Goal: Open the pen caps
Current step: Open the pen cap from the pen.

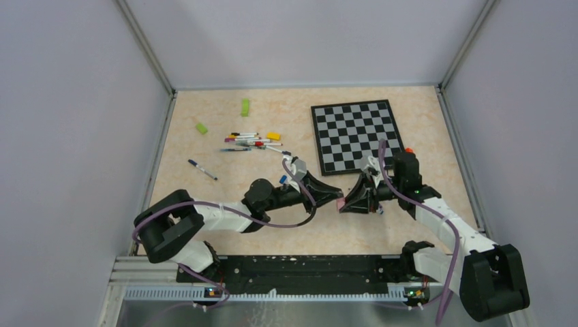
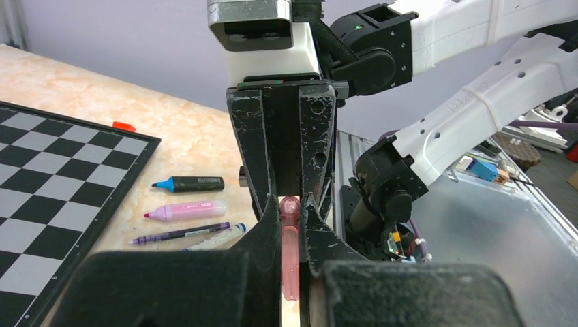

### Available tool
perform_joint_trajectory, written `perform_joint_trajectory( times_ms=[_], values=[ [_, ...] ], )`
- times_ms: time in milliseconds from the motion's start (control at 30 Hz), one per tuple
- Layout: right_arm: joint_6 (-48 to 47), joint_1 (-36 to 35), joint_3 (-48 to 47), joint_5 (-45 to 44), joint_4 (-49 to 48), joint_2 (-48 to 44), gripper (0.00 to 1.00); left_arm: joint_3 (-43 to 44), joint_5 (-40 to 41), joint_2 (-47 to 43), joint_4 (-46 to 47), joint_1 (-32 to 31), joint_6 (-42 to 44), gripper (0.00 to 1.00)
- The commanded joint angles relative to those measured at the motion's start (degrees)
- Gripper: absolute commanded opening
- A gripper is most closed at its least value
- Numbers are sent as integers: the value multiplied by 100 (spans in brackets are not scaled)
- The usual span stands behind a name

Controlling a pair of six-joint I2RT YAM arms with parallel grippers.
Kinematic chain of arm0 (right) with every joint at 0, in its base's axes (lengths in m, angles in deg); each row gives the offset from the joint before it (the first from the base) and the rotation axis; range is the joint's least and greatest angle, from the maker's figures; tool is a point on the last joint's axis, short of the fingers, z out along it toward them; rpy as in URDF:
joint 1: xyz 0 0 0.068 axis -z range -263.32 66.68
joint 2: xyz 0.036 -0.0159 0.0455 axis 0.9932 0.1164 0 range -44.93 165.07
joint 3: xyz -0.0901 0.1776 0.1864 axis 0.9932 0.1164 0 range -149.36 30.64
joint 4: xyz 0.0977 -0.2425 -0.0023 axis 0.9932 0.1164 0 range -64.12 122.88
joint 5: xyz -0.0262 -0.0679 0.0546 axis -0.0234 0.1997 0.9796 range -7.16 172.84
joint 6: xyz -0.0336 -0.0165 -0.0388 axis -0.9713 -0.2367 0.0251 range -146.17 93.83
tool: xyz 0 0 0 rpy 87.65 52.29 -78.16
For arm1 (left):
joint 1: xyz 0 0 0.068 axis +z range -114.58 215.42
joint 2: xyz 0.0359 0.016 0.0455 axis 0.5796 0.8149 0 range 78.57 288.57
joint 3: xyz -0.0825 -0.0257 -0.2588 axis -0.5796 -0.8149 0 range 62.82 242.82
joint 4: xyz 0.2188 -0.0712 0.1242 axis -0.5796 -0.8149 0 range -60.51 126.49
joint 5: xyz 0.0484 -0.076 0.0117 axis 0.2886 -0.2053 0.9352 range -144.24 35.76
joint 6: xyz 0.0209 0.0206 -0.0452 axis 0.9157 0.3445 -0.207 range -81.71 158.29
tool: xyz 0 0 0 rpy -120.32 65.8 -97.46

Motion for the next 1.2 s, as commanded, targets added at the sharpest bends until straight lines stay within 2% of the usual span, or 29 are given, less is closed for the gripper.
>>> perform_joint_trajectory(
  times_ms=[0,100,167,333,400,500,633,800,967,1167],
  values=[
    [52,-68,-170,-167,-205,-58,15,-129,251,-142,576,4,-126,0],
    [252,-66,-196,-228,-345,-38,9,-178,293,-40,824,2,-272,0],
    [398,-73,-195,-220,-499,-38,1,-229,364,7,972,2,-358,0],
    [445,-73,-302,-210,-422,-29,0,-393,927,-214,917,2,-363,2],
    [357,-70,-399,-255,-112,-17,0,-402,1070,-400,616,2,-327,19],
    [112,-65,-508,-273,211,-18,0,-377,1014,-615,246,7,-276,38],
    [87,-68,-518,-208,248,-25,0,-366,799,-641,-2,12,-319,51],
    [85,-69,-510,-168,262,-12,0,-294,543,-448,-22,12,-471,55],
    [85,-64,-510,-168,265,-8,0,-133,381,-290,-46,3,-501,54],
    [85,-69,-510,-176,259,-7,0,-1,191,-115,-53,2,-572,45]
  ],
)
